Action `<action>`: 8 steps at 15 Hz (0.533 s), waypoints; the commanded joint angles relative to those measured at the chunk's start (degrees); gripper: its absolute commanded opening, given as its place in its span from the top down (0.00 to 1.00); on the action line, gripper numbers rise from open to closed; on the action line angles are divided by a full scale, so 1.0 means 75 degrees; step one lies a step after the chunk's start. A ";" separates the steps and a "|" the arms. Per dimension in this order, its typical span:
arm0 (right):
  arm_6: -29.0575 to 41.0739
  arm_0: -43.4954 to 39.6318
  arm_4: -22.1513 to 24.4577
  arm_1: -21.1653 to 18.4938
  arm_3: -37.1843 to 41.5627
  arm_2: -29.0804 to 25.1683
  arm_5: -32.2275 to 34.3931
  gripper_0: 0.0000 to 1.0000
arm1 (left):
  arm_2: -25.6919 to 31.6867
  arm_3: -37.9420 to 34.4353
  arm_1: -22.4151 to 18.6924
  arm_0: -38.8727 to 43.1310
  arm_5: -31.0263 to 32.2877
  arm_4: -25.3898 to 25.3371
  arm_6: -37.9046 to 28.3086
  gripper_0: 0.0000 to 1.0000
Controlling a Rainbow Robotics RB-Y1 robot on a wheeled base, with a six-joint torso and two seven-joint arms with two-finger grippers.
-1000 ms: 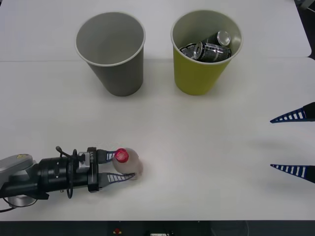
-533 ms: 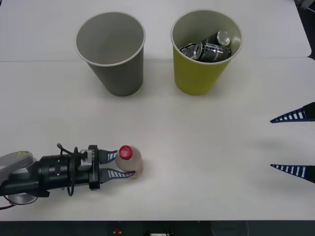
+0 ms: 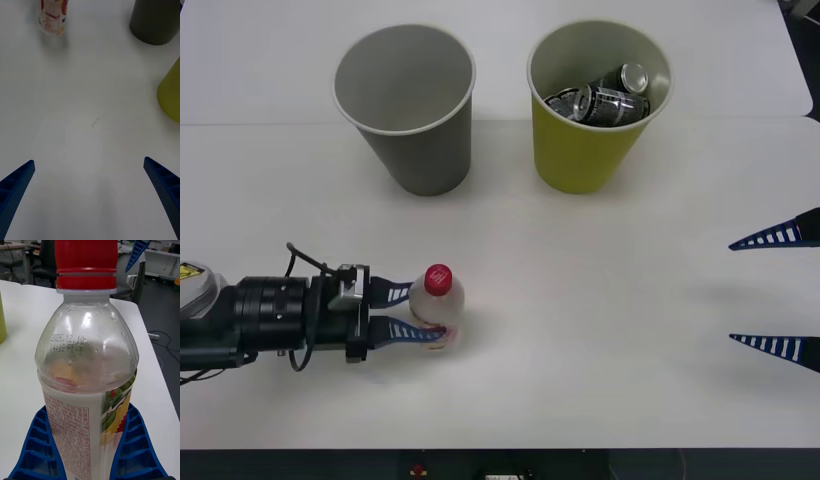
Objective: Put the can into the green bin and the plastic bottle into the gray bin
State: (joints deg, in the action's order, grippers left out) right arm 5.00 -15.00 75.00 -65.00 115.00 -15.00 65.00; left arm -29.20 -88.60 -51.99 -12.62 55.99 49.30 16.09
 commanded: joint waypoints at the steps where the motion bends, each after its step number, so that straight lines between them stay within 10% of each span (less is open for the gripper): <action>1: 0.0000 0.0000 0.0000 0.0000 0.0000 0.0000 0.0000 0.00 | 0.0835 -0.0983 -0.0123 0.0229 0.0000 0.1149 -0.1689 1.00; 8: 0.0000 0.0000 0.0000 0.0000 0.0000 0.0000 0.0000 0.00 | 0.2405 -0.2917 -0.0240 0.0440 0.0410 0.3317 -0.5603 1.00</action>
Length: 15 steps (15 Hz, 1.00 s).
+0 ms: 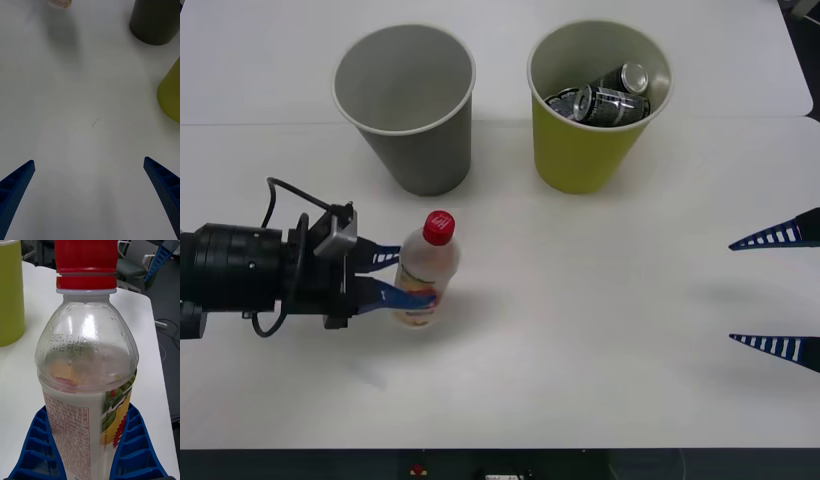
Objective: Put the can into the green bin and the plastic bottle into the gray bin
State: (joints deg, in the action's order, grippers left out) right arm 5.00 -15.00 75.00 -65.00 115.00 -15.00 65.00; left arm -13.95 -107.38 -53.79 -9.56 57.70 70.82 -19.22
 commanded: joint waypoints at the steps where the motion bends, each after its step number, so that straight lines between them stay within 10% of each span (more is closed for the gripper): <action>1: 0.0000 0.0000 0.0000 0.0000 0.0000 0.0000 0.0000 0.00 | 0.0606 -0.0648 0.0000 0.0045 0.0287 0.0671 -0.1411 1.00; 11: 0.0000 0.0000 0.0000 0.0000 0.0000 0.0000 0.0000 0.00 | 0.2856 -0.2746 -0.0082 -0.0342 0.1998 0.3085 -0.6719 1.00; 15: 0.0000 0.0000 0.0000 0.0000 0.0000 0.0000 0.0000 0.00 | 0.2868 -0.2359 -0.0609 -0.1690 0.2736 0.3073 -0.7328 1.00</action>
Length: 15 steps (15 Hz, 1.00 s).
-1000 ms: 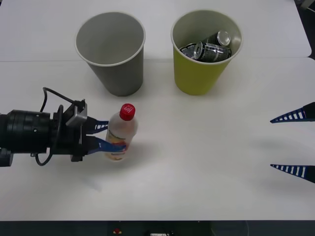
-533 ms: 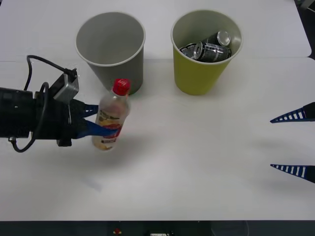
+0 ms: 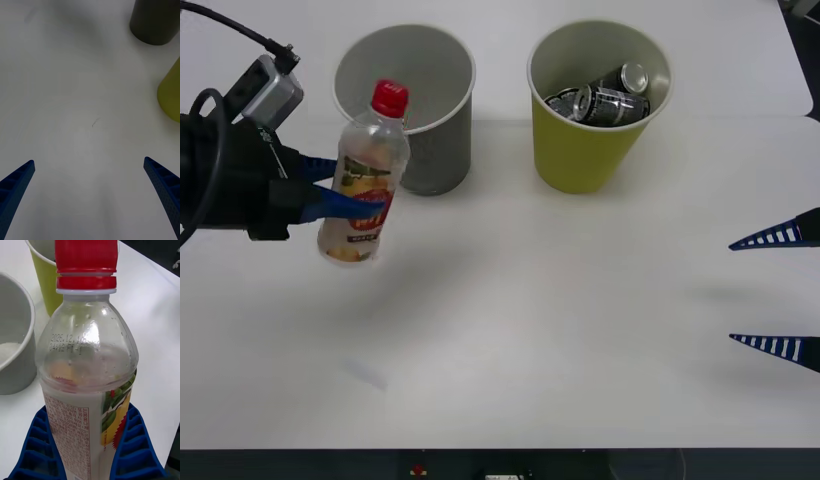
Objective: Put the can into the green bin and the plastic bottle into the gray bin
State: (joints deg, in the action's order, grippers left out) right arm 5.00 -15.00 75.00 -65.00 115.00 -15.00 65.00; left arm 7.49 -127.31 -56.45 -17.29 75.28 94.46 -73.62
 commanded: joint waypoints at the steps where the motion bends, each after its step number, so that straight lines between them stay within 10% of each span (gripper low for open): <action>1: 0.0000 0.0000 0.0000 0.0000 0.0000 0.0000 0.0000 0.00 | -0.0003 0.0616 -0.0313 -0.1081 0.0756 -0.0185 -0.0074 1.00; 9: 0.0000 0.0000 0.0000 0.0000 0.0000 0.0000 0.0000 0.00 | -0.1984 0.3042 -0.0501 -0.4667 0.1599 0.0425 -0.0086 1.00; 15: 0.0000 0.0000 0.0000 0.0000 0.0000 0.0000 0.0000 0.00 | -0.3226 0.5092 0.0496 -0.6472 0.1787 0.1702 -0.0121 1.00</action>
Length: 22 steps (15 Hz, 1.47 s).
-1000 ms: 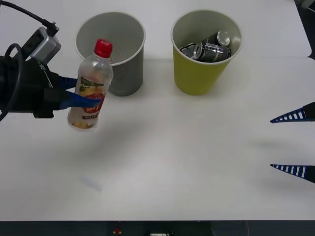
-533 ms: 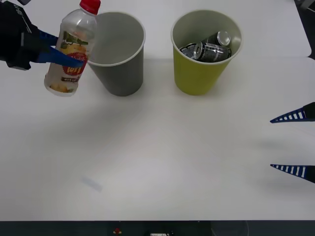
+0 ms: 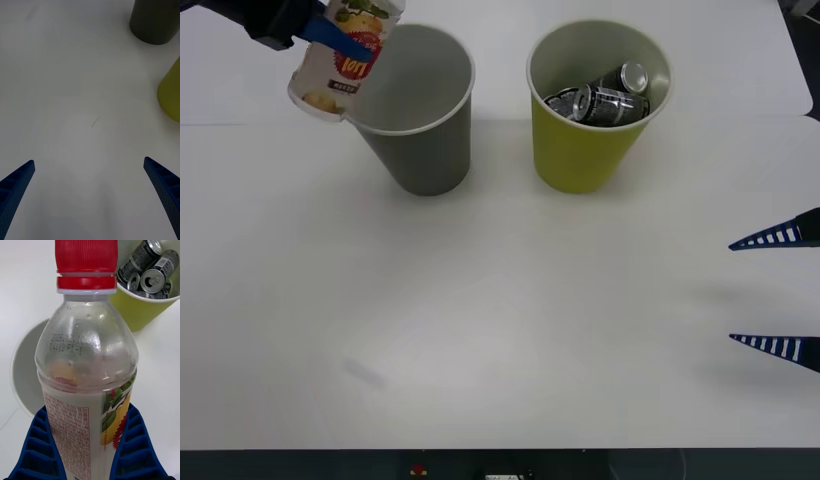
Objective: Put the can into the green bin and the plastic bottle into the gray bin
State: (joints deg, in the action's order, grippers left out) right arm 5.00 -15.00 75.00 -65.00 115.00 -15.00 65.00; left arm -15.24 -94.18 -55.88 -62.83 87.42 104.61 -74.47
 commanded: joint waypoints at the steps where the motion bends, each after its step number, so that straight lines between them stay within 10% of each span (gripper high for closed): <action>1: 0.0000 0.0000 0.0000 0.0000 0.0000 0.0000 0.0000 0.00 | -0.0195 0.0991 0.0654 -0.0564 0.0309 0.0560 -0.0008 1.00; 11: 0.0000 0.0000 0.0000 0.0000 0.0000 0.0000 0.0000 0.00 | -0.0382 0.2444 0.1955 -0.1138 -0.0008 0.2036 0.0238 1.00; 13: 0.0000 0.0000 0.0000 0.0000 0.0000 0.0000 0.0000 0.00 | -0.0394 0.2444 0.1955 -0.1138 -0.0055 0.2024 0.0379 0.15; 14: 0.0000 0.0000 0.0000 0.0000 0.0000 0.0000 0.0000 0.00 | -0.0394 0.2432 0.1955 -0.1138 -0.0102 0.2024 0.0449 0.00; 22: 0.0000 0.0000 0.0000 0.0000 0.0000 0.0000 0.0000 0.00 | -0.0394 0.2432 0.1521 -0.0974 -0.0383 0.0946 0.1281 0.00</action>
State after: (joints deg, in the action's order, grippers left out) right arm 5.00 -15.00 75.00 -65.00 115.00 -15.00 65.00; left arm -18.13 -75.91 -43.67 -70.67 85.15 113.48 -65.88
